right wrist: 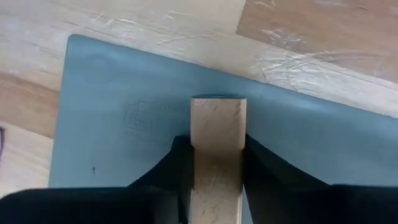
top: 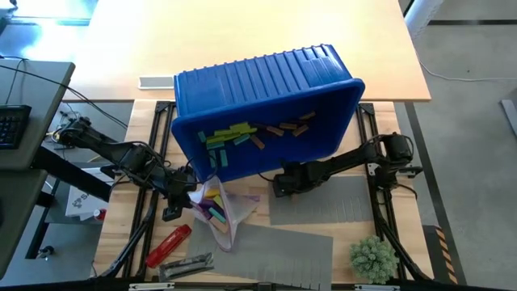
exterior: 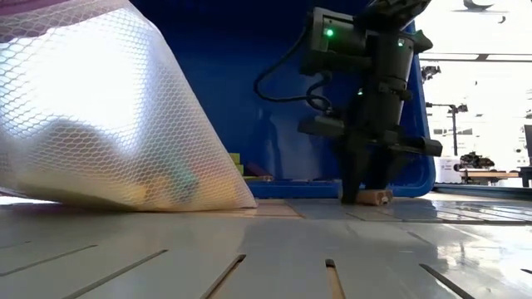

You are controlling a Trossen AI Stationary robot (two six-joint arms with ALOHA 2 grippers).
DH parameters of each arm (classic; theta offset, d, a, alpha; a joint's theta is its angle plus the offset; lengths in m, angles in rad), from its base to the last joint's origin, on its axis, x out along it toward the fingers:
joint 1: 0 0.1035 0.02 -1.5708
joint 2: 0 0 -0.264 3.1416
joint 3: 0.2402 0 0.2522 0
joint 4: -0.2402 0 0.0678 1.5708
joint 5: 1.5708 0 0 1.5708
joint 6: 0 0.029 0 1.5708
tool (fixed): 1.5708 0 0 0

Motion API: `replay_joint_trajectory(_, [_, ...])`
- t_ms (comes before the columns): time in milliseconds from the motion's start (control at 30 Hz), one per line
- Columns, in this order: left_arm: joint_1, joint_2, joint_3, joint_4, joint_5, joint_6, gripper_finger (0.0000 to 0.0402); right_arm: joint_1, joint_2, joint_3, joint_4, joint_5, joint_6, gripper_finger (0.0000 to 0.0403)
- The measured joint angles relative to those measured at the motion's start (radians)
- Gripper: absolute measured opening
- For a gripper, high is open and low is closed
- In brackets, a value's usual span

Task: Sort blocks

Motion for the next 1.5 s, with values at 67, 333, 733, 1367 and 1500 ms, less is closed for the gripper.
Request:
replay_joint_trajectory(67, [0.000, 0.000, 0.000, 0.001, -0.007, 0.001, 0.0001, -0.001, -0.001, 0.005, 0.001, -0.011, -0.016, 0.0087])
replay_joint_trajectory(333, [0.005, 0.000, 0.000, 0.004, -0.025, -0.005, 0.0001, 0.083, 0.008, 0.318, -0.079, 0.093, -0.137, 0.0087])
replay_joint_trajectory(733, [0.007, 0.000, 0.000, 0.171, 0.029, 0.008, 0.0001, 0.202, 0.108, 0.690, 0.423, 0.303, -0.842, 0.0087])
replay_joint_trajectory(1367, [0.000, -0.006, 0.000, 0.128, 0.055, 0.056, 0.0001, 0.202, 0.336, 0.976, 0.119, 0.263, -0.682, 0.0258])
replay_joint_trajectory(1500, [0.000, -0.006, 0.000, 0.131, 0.043, 0.070, 0.0001, 0.202, 0.322, 1.115, 0.044, 0.327, -0.711, 0.0275])
